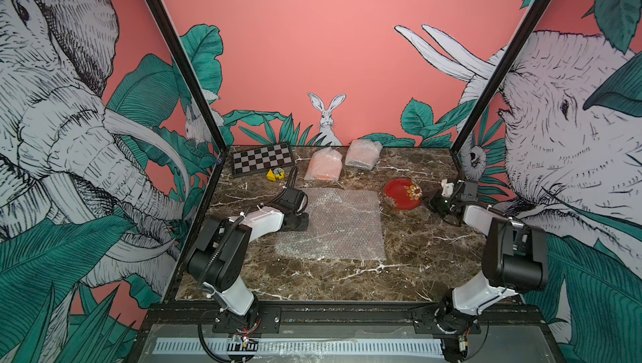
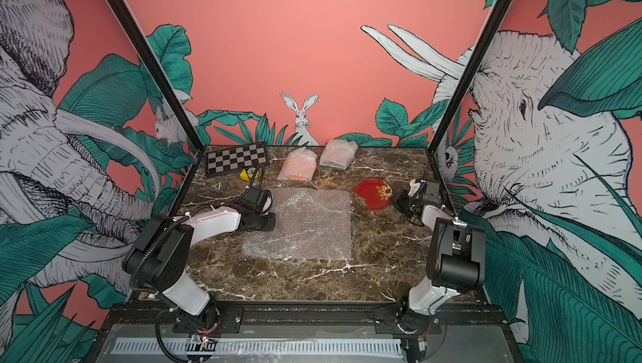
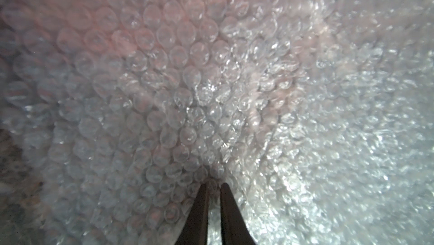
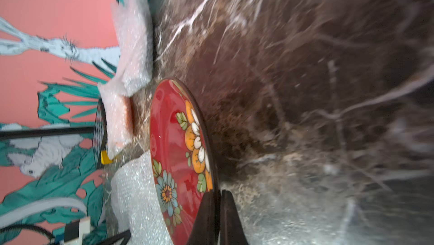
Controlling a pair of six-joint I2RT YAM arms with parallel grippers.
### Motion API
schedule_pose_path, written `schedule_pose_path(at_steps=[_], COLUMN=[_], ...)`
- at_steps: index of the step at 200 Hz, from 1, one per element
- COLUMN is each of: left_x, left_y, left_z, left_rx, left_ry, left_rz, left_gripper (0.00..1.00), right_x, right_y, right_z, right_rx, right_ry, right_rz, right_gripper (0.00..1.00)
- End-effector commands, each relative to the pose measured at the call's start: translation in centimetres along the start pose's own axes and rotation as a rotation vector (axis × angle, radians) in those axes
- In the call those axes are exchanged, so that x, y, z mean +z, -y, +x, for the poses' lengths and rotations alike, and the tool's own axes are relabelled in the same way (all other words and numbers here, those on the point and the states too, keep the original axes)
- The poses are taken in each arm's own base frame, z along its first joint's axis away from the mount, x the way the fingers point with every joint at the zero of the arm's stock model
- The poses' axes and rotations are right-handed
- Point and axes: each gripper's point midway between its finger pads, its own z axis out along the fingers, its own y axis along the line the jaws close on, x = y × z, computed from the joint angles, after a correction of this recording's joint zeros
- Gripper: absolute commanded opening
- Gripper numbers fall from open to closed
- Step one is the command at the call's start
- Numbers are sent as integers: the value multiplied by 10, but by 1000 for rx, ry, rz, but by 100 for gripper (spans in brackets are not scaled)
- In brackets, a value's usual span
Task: Unpack dinner plates from bubble wrap
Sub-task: Pick up the plate from the bubble wrap, then place the plate at the center of the board.
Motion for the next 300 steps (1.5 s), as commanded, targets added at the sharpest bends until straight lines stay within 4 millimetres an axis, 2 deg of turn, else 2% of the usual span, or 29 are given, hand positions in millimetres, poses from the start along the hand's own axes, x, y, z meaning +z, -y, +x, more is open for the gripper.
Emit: schedule_pose_path(at_steps=[1, 17, 22, 43, 83, 105, 197, 234, 277, 300], left_x=[-5, -6, -6, -7, -8, -9, -11, -13, -17, -21], left_y=[-7, -8, -8, -9, -11, -12, -17, -17, -16, -16], left_z=[14, 15, 15, 15, 16, 15, 14, 13, 8, 3], left_rx=[-22, -22, -22, -21, -23, -20, -8, -3, -1, 4], left_ry=[-37, -37, -38, -37, -39, -36, -32, -28, -15, -6], left_rz=[-30, -32, -33, -38, -51, -57, -87, -88, -83, -90], left_gripper=[15, 16, 16, 16, 16, 16, 16, 16, 17, 20], right_x=[-14, -20, -15, -18, -19, -17, -5, -8, -12, -15], right_y=[-13, -8, 2, 13, 35, 42, 71, 78, 87, 89], right_z=[-36, -49, -50, -63, -81, -89, -85, -82, -76, -73], right_rx=[-25, -13, 5, 22, 56, 66, 95, 89, 82, 72], right_ry=[125, 168, 164, 197, 244, 260, 228, 225, 220, 218], right_rz=[-51, -41, -23, 14, 80, 86, 167, 205, 253, 278], right_gripper=[0, 0, 0, 0, 0, 0, 0, 10, 30, 36])
